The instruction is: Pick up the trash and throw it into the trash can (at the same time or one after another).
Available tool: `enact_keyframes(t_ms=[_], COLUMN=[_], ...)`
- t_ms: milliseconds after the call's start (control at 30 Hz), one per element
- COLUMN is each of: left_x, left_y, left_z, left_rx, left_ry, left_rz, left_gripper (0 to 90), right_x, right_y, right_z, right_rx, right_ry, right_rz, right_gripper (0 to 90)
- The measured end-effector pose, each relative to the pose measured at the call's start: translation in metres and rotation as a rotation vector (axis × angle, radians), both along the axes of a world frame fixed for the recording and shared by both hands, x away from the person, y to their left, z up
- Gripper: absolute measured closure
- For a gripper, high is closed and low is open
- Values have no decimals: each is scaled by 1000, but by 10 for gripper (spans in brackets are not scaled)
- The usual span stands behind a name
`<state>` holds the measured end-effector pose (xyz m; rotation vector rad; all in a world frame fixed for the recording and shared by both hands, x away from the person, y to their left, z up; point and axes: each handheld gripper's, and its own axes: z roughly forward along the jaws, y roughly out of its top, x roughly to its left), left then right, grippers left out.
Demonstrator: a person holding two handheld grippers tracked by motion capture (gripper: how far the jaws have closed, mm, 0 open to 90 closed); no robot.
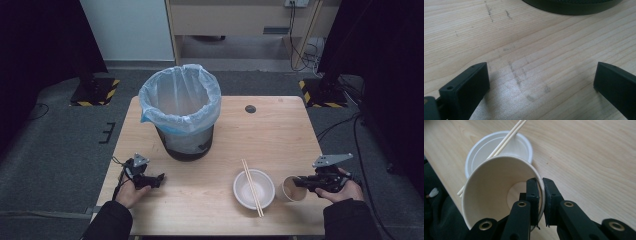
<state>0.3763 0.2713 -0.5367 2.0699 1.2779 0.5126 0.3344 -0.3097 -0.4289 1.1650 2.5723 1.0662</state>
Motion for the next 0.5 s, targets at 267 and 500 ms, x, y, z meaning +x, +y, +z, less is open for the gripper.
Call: enact_keyframes(t_ms=[267,500], left_x=[0,0], left_y=[0,0], left_z=[0,0], left_rx=[0,1], left_ry=[0,0], left_rz=[0,0], left_gripper=[0,0], right_x=[3,6], right_y=[-5,-13], right_z=[8,17], right_rx=[45,183], right_ry=[-85,-185], right_rz=[-117,-261], right_gripper=[844,845])
